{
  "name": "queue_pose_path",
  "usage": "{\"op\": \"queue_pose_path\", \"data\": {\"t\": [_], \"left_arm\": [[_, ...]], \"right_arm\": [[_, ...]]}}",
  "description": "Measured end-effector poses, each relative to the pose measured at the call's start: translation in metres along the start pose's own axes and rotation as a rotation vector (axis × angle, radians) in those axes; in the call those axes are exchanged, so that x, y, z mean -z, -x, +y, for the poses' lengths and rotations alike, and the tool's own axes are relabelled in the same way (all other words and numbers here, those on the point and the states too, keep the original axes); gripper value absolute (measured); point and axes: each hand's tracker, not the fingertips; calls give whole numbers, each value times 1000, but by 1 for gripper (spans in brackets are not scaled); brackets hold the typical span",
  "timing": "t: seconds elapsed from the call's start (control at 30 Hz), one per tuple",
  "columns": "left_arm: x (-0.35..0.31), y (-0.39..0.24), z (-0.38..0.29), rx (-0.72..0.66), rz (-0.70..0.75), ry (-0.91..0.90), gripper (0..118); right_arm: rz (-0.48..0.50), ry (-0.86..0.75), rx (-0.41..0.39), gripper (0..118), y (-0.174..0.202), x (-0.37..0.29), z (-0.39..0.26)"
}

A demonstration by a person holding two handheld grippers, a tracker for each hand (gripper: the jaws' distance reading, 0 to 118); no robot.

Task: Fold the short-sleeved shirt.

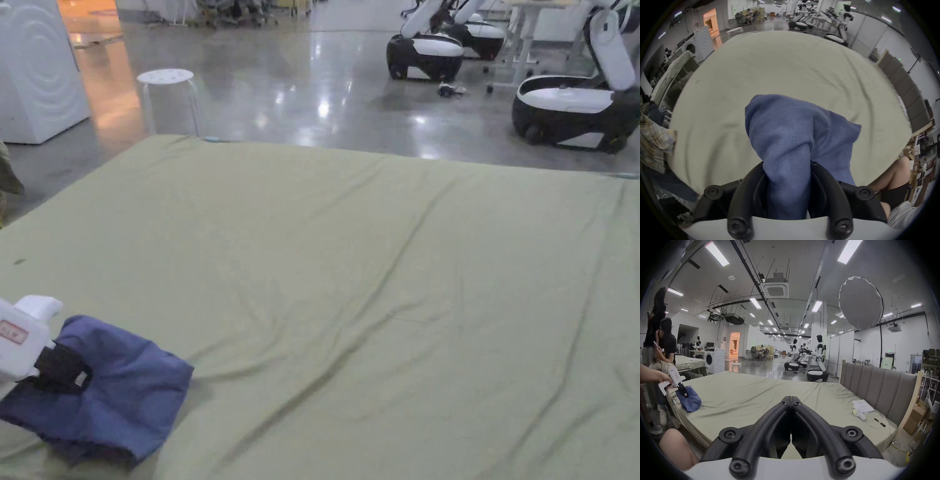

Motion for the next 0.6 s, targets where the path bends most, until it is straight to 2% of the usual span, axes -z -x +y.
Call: {"op": "queue_pose_path", "data": {"t": [0.17,0.3,0.37,0.4,0.43,0.47,0.5,0.6], "left_arm": [[3,49,16,-31,118,35,29],[12,63,11,-41,98,55,30],[16,60,9,-32,133,29,48],[18,58,7,-36,180,15,60],[19,58,4,-36,236,13,82],[18,58,1,-31,290,-8,99],[12,59,-3,-33,343,-23,110],[-26,65,-14,-147,333,-110,112]], "right_arm": [[13,56,21,0,20,26,-1],[57,73,28,0,35,41,3],[70,65,41,0,36,43,4],[85,60,56,0,37,45,6],[98,56,72,0,37,45,8],[104,46,89,0,36,45,10],[113,36,100,0,34,41,10],[116,13,97,0,28,33,14]]}}
